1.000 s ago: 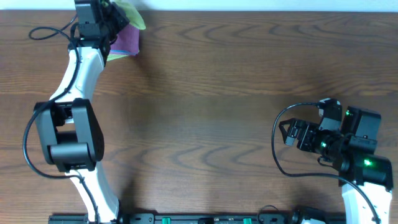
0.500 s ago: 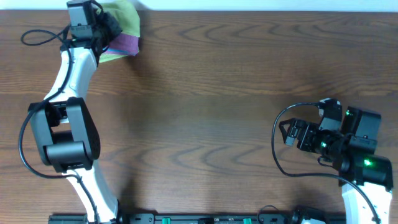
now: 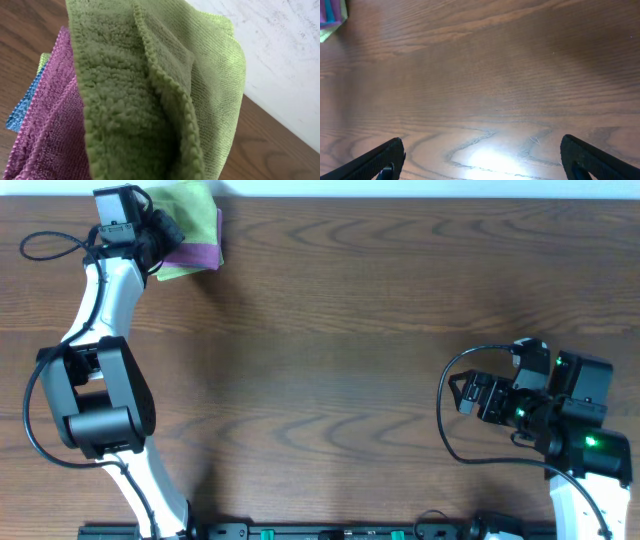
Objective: Fold the cloth
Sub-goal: 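Lower the green cloth onto the pink cloth stack and adjust it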
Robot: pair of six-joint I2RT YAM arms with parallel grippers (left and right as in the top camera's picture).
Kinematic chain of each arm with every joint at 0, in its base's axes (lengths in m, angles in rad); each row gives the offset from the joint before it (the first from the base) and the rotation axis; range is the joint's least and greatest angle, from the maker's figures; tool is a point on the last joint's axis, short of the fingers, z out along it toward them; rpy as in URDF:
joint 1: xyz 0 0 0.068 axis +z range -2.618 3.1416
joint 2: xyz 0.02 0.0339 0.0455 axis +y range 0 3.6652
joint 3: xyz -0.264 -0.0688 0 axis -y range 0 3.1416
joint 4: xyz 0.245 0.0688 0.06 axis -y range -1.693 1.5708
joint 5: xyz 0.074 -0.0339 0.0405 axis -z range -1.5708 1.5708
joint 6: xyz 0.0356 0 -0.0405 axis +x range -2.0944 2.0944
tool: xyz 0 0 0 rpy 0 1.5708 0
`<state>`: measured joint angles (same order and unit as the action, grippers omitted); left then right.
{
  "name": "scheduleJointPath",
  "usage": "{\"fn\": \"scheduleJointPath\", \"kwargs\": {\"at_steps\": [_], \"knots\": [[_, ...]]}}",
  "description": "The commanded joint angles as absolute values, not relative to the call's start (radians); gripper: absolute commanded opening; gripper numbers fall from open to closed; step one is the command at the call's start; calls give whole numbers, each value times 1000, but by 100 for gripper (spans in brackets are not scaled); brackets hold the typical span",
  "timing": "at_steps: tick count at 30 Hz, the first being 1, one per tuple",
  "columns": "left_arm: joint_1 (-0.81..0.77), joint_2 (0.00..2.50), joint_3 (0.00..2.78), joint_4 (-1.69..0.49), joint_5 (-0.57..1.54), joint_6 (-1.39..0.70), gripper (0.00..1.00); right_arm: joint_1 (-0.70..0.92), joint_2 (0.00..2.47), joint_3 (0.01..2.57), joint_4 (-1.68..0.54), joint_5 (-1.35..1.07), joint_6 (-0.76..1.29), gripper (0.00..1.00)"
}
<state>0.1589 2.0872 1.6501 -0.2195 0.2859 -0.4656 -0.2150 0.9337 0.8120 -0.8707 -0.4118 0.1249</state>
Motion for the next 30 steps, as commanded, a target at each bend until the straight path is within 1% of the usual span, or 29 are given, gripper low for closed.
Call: {"fn": "scheduleJointPath", "kwargs": {"at_steps": [1,12,17,20,22,26,30], "knots": [[164,2093,1680,-232,256,-439,6,-223,928,805,-872,-415,115,99],[164,2093,1680,-285,201,-384,6,-223,928,805,-872,-415,115,99],[164,2093,1680,-291,194,-380,7,-223,928,805,-872,-415,115,99],[164,2093,1680,-291,191,-380,12,-223,928,805,-872,-415,115,99],[164,2093,1680,-291,191,-380,17,-223,928,805,-872,-415,115,99],[164,2093,1680,-291,191,-380,29,-223,928,805,-872,-415,115,99],[164,2093,1680,-290,190,-380,39,-223,928,805,-872,-415,115,99]]}}
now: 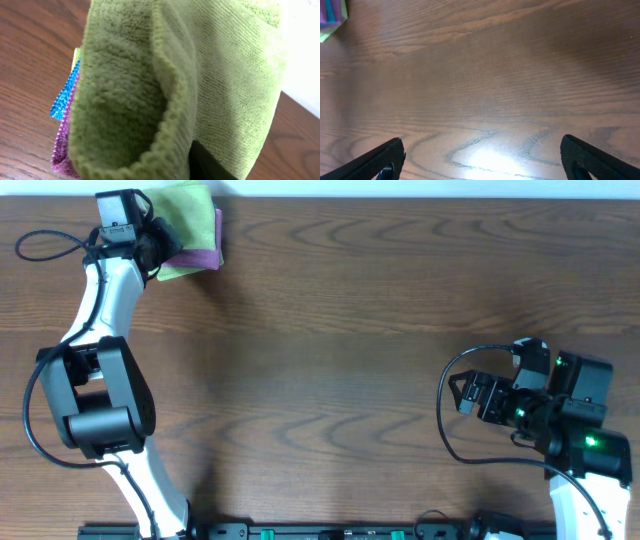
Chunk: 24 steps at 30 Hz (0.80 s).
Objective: Fold the cloth
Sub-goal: 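Lower the green cloth onto the pink cloth stack and adjust it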
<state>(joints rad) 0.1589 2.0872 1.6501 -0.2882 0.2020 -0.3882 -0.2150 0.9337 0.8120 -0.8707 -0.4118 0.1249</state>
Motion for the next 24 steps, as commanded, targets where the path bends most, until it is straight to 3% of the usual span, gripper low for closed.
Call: {"fn": "scheduleJointPath", "kwargs": {"at_steps": [1,18,24], "knots": [[164,2093,1680,-290,187,-380,42,-223,928,805,-872,-415,115,99],[164,2059,1680,-296,123,-336,64,-223,928,805,-872,-415,115,99],[164,2059,1680,-325,123,-336,81,-223,928,805,-872,-415,115,99]]}}
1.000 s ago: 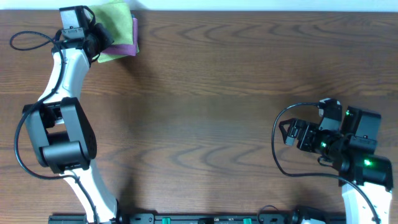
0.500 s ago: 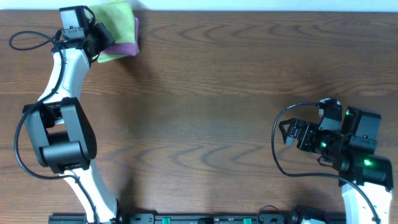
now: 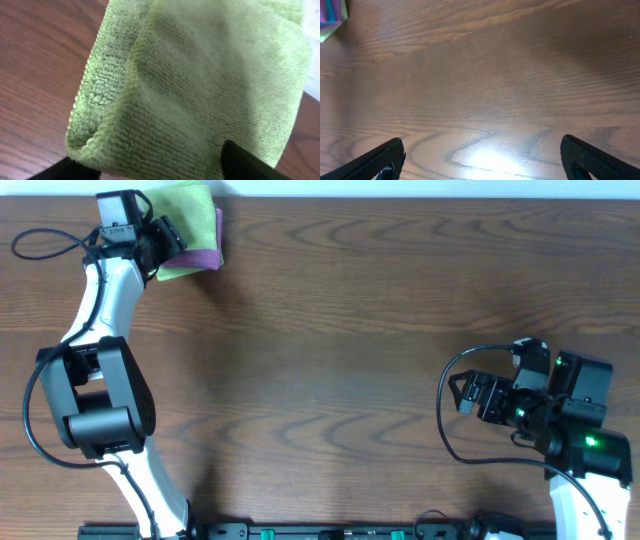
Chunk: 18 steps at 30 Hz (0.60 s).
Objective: Fold the cloth
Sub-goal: 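Lower the green cloth onto the pink cloth stack and adjust it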
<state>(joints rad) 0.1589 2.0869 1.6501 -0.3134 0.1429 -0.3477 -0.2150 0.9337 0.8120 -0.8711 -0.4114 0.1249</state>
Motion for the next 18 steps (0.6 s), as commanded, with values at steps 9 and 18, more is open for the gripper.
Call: {"fn": "scheduleJointPath", "kwargs": {"at_steps": [9,18], "knots": [[164,2038,1680,-350,112,-313,90,-223,928,805,-872,-415,115,99],[164,1963,1680,-421,67,-298,96,-223,928,805,-872,-415,115,99]]}}
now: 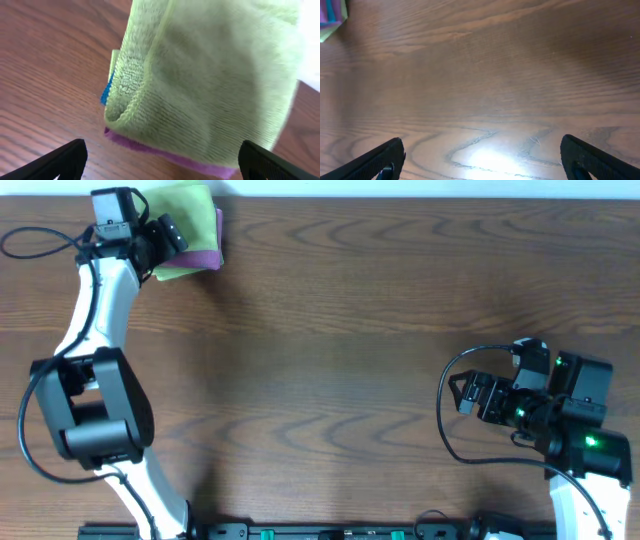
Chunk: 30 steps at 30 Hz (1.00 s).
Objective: Fold the cloth
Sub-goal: 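Lower the green cloth onto the pink cloth stack and adjust it, then open the left gripper and pull it back from the stack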
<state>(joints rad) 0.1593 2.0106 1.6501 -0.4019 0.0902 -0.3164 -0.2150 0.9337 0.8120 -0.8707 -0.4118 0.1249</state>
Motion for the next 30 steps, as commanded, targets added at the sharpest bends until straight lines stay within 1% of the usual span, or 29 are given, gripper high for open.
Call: {"fn": "scheduleJointPath", "kwargs": {"at_steps": [1,8,16,20,23,25,30], "knots": [[164,1956,1680,-433,68,-299,96,-223,928,805,-872,-415,115,99],[152,1891,1680,-521,85,-291,95,-223,928,805,-872,-415,115,99],[147,1836,1680,-572,271,-278,95,-223,928,805,-872,-415,115,99],[147,1817,1680,-574,429,-276,95,-223,928,805,-872,-415,115,99],[148,1817,1680,-579,447,-278,95,-223,928,805,-872,-415,115,99],[149,1817,1680,-581,495,-284,95,-223,928,805,-872,-415,115,99],[112,1817,1680,-620,522,-265,95,-223,928,805,-872,-415,115,99]]}}
